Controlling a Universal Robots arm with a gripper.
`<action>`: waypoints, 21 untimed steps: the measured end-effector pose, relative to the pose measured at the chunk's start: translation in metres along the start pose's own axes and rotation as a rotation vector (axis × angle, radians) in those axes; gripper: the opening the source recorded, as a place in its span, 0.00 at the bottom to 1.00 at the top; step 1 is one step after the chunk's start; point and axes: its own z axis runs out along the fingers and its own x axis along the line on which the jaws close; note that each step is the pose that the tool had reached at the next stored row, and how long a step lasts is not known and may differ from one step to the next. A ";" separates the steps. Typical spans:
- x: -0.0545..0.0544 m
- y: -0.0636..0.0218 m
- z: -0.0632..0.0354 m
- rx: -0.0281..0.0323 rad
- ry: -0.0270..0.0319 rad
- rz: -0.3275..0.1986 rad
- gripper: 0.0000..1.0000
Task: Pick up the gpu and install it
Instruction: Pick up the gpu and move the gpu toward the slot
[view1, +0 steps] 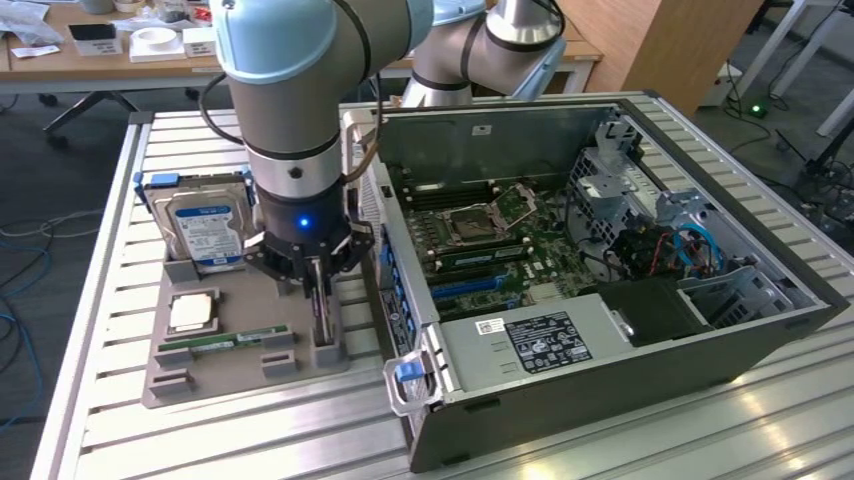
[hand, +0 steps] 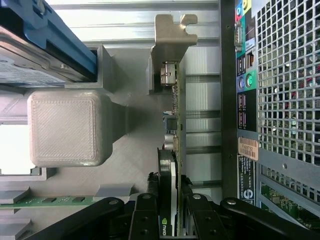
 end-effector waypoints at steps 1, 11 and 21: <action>0.000 0.0001 -0.0020 0.0000 0.0000 0.000 0.27; -0.001 0.0013 -0.0338 -0.0008 -0.0008 0.000 0.27; -0.002 0.0029 -0.0724 -0.0014 -0.0034 0.000 0.27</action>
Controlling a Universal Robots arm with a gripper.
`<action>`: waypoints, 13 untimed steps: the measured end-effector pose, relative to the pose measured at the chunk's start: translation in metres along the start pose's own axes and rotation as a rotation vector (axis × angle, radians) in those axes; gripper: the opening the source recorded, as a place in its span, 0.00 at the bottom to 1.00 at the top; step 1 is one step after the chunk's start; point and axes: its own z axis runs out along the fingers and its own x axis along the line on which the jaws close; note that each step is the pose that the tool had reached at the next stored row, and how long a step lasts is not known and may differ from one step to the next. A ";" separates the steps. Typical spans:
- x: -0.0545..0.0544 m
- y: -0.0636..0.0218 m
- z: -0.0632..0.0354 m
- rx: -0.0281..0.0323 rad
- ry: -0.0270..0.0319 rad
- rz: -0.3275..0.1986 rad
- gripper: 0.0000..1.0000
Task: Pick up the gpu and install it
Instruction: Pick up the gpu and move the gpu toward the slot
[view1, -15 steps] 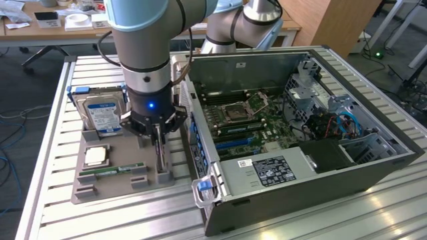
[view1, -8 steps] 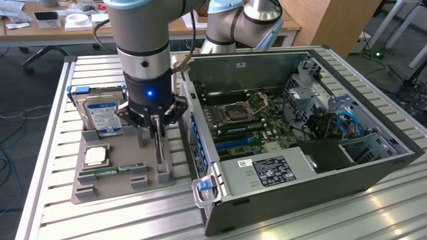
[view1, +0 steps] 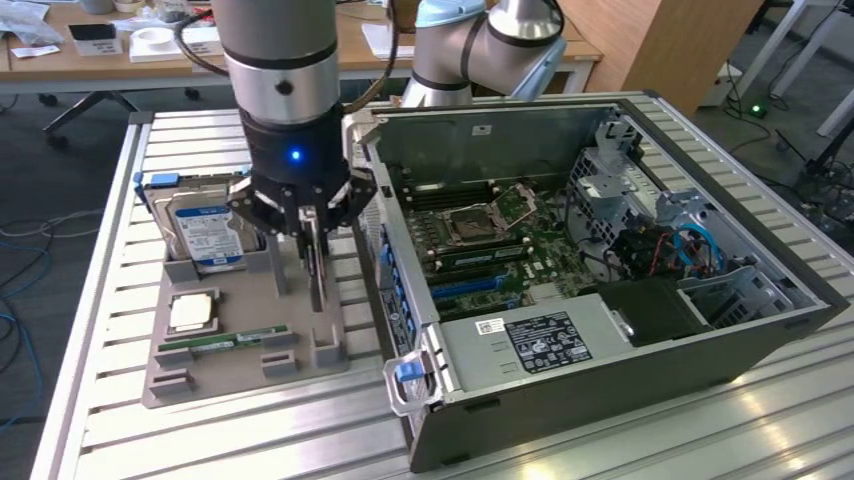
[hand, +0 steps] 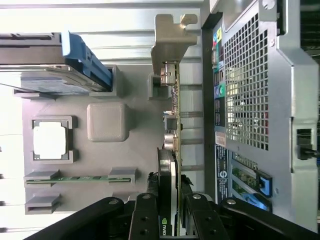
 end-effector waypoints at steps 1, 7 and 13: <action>0.000 0.0002 -0.0041 0.0001 -0.0001 0.000 0.27; -0.001 0.0012 -0.0298 0.0001 -0.0010 0.000 0.27; -0.001 0.0022 -0.0550 0.0000 -0.0021 0.000 0.27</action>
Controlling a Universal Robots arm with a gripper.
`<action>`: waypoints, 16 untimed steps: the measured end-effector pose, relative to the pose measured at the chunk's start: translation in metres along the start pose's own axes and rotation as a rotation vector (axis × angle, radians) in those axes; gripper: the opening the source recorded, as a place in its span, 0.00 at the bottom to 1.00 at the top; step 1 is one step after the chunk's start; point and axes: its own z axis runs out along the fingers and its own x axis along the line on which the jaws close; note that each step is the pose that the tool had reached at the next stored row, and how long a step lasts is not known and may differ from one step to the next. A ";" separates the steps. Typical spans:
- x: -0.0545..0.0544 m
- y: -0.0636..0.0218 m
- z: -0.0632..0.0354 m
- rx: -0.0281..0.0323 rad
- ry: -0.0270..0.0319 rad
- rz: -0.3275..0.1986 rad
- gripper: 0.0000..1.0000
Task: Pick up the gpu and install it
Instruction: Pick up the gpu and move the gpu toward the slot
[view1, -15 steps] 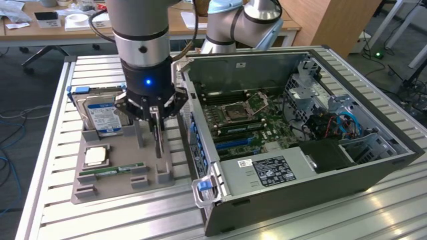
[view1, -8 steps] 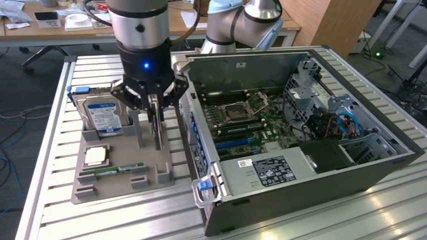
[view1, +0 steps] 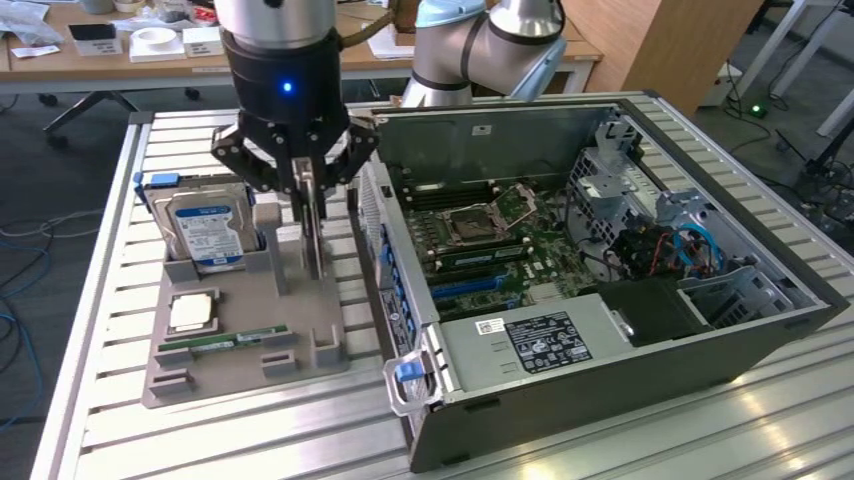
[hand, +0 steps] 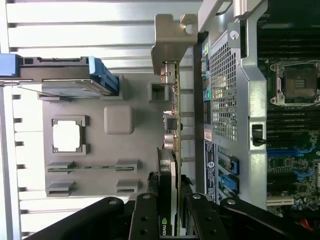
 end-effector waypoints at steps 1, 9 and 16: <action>0.000 0.0002 -0.0042 0.0000 -0.0001 0.000 0.27; -0.001 0.0015 -0.0368 -0.0001 -0.0020 0.000 0.27; -0.002 0.0025 -0.0615 -0.0004 -0.0053 0.000 0.27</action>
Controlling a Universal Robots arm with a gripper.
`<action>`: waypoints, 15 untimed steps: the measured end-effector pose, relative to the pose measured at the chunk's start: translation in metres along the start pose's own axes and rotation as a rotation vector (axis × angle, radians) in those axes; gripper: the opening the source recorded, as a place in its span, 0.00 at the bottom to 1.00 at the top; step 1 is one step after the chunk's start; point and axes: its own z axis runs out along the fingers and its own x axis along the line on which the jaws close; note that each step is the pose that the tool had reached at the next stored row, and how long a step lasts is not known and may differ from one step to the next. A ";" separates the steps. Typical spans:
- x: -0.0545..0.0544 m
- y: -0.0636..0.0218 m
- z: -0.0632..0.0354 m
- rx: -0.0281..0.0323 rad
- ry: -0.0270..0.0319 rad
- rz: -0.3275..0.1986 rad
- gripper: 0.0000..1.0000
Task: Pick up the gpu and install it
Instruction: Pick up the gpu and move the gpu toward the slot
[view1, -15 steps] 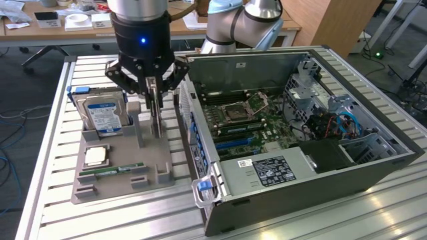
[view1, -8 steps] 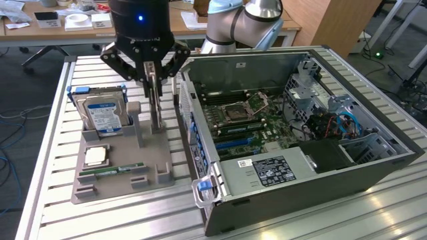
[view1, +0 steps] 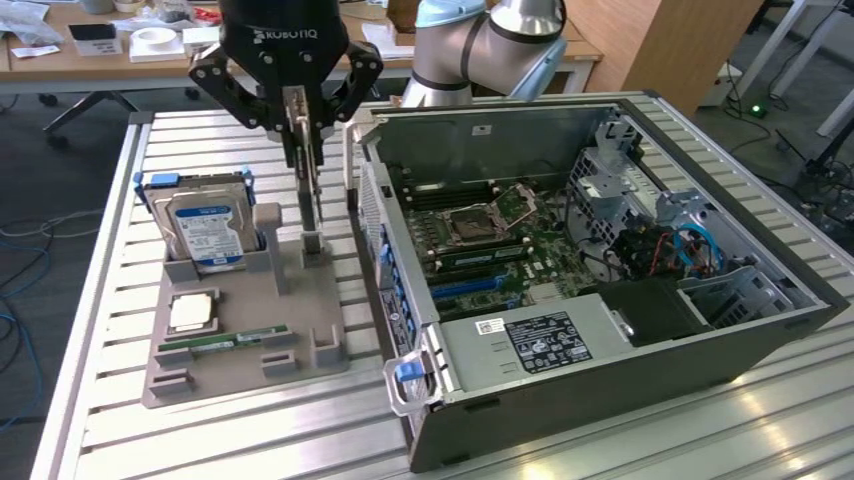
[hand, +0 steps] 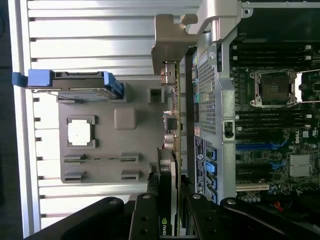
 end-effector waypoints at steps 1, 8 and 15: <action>0.000 0.0000 0.0000 -0.0001 0.0000 0.000 0.27; 0.000 0.0002 -0.0033 0.0003 0.0002 0.000 0.27; 0.000 0.0002 -0.0039 0.0001 0.0001 0.000 0.27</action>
